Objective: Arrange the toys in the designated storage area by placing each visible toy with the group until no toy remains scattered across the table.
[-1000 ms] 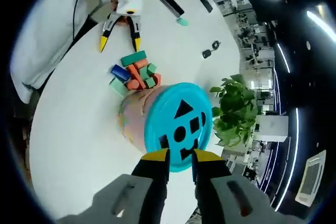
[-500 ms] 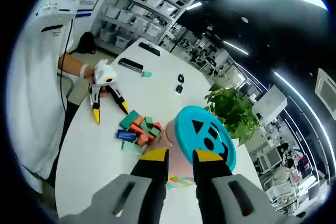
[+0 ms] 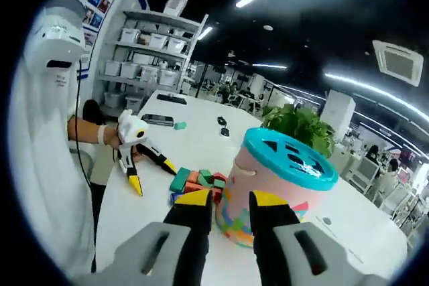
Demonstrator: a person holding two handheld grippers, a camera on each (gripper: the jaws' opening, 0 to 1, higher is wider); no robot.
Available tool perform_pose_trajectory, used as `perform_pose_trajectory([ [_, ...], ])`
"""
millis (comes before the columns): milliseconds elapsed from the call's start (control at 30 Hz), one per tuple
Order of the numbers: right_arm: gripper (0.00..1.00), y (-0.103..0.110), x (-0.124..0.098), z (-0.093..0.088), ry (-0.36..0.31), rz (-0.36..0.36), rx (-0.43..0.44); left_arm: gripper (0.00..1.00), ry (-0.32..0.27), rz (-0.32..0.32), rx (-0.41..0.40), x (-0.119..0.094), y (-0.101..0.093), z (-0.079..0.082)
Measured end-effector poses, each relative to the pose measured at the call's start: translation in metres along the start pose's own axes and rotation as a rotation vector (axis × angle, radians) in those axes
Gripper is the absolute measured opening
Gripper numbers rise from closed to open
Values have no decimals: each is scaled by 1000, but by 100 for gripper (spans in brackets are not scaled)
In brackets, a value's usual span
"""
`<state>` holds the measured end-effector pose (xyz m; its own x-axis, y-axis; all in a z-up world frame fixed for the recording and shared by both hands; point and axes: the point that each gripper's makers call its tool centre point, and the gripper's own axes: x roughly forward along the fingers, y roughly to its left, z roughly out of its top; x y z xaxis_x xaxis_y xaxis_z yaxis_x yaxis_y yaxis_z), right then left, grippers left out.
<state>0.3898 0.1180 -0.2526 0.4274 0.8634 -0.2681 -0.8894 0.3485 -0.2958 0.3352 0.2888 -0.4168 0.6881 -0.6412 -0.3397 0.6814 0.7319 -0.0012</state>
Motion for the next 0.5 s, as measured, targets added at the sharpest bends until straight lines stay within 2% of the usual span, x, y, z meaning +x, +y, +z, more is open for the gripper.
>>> perform_pose_trajectory([
  [167,23,7,1,-6,-55,-14,70,78,1,2,-2,0,0,0],
  [300,23,11,3,-9,-128,-30,192,77,1,2,-3,0,0,0],
  [433,23,19,10,-15,-161,-32,251,77,0,5,-1,0,1,0],
  [500,25,26,17,-18,-202,-34,311,77,1,3,-3,0,0,0],
])
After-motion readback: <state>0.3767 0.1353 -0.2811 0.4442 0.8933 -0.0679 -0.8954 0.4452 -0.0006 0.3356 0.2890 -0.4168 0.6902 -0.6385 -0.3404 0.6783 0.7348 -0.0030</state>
